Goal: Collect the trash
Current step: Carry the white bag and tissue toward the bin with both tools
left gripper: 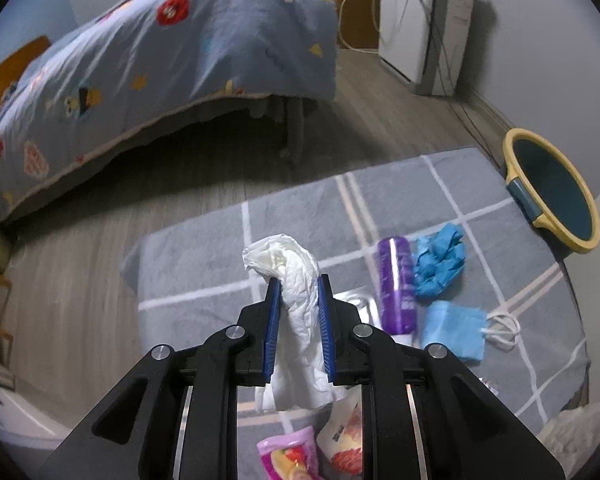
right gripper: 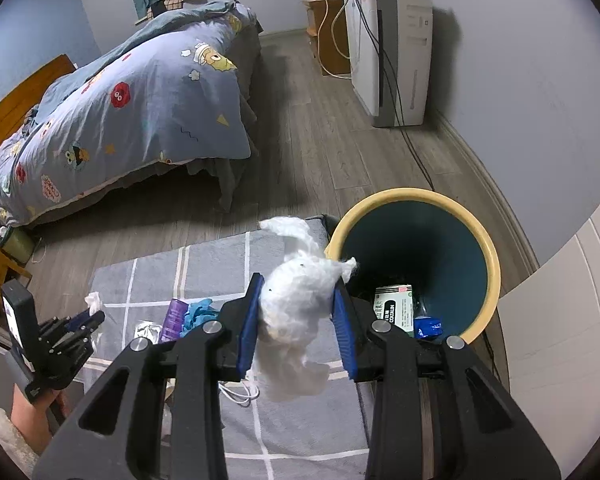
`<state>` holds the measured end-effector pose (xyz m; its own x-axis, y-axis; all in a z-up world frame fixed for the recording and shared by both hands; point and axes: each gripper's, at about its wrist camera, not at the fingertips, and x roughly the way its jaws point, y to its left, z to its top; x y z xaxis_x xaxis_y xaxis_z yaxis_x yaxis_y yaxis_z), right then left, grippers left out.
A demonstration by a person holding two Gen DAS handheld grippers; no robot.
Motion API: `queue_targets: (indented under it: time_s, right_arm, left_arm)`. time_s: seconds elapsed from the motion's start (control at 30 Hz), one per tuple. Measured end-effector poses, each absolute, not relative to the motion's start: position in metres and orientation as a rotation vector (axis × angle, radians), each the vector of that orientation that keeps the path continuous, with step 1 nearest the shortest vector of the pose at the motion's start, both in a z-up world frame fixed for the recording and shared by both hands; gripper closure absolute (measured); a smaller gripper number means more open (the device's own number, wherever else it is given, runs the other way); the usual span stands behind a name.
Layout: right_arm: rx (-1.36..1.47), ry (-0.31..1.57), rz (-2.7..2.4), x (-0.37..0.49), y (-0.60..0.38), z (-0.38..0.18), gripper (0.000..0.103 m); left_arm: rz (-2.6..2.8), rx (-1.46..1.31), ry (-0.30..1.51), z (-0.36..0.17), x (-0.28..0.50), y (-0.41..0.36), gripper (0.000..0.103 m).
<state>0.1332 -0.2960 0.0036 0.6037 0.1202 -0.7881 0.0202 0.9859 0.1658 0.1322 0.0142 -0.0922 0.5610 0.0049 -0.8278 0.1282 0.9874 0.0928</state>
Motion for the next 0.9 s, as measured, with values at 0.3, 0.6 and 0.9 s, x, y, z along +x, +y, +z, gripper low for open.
queue_targets:
  time_s: [0.3, 0.6, 0.9]
  right_arm:
    - [0.191, 0.957, 0.100, 0.151, -0.308, -0.015, 0.070]
    - [0.226, 0.961, 0.115, 0.182, -0.336, -0.032, 0.070]
    - [0.367, 0.958, 0.023, 0.204, -0.407, -0.055, 0.070]
  left_arm:
    - [-0.147, 0.112, 0.871, -0.068, 0.137, -0.019, 0.084]
    - [-0.298, 0.131, 0.805, -0.048, 0.146, -0.080, 0.084]
    - [-0.482, 0.145, 0.801, -0.052, 0.164, -0.159, 0.084]
